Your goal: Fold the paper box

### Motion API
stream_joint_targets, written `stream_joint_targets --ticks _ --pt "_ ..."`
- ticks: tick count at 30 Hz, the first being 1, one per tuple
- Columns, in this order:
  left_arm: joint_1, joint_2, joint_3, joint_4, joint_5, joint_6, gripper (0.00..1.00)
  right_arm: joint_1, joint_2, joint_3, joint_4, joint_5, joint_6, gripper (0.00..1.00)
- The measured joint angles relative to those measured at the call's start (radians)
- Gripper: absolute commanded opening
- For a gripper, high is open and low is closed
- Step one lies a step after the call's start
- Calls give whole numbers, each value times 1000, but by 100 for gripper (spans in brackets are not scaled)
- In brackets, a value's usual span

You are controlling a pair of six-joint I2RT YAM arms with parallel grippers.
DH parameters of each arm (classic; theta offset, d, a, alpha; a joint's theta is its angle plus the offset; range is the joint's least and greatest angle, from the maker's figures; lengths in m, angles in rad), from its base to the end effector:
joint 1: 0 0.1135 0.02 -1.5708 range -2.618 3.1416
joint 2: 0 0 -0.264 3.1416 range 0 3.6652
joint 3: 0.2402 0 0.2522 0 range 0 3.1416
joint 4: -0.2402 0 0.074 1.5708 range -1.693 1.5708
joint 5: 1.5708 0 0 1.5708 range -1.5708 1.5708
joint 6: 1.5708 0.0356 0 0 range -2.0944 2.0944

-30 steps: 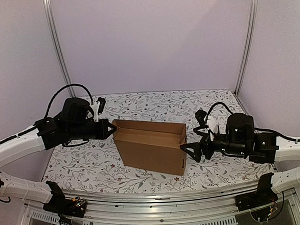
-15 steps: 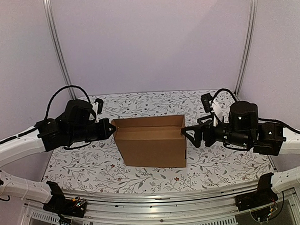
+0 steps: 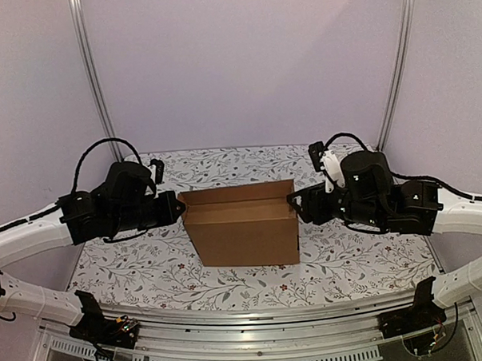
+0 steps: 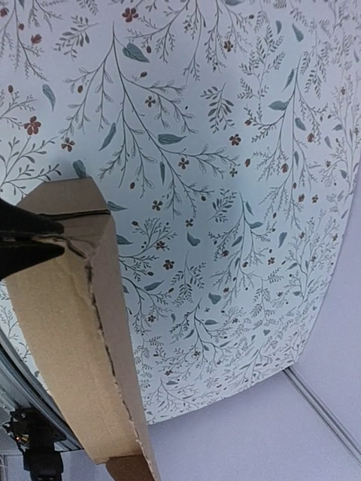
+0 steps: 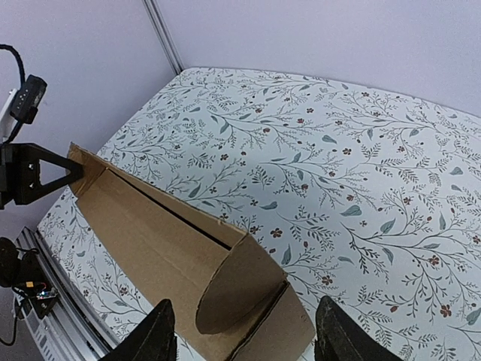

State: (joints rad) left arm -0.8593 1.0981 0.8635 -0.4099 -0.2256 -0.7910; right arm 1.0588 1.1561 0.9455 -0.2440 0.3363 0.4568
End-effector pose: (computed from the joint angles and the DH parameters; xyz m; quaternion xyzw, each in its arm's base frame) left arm 0.1620 -0.1757 0.2847 -0.0199 0.8902 -0.2578 0.3752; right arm 0.1388 0.2230 0.3153 -0.1633 0.8250 0.2557 0.4768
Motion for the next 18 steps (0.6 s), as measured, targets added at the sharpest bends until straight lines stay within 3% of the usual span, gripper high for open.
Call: stream_joint_targets --ticks 12,18 --pt "-12 10 7 -3 -23 -15 0 11 63 50 -64 33 10 45" --pt "-15 11 8 -3 -27 -15 0 21 70 61 -81 54 6 32"
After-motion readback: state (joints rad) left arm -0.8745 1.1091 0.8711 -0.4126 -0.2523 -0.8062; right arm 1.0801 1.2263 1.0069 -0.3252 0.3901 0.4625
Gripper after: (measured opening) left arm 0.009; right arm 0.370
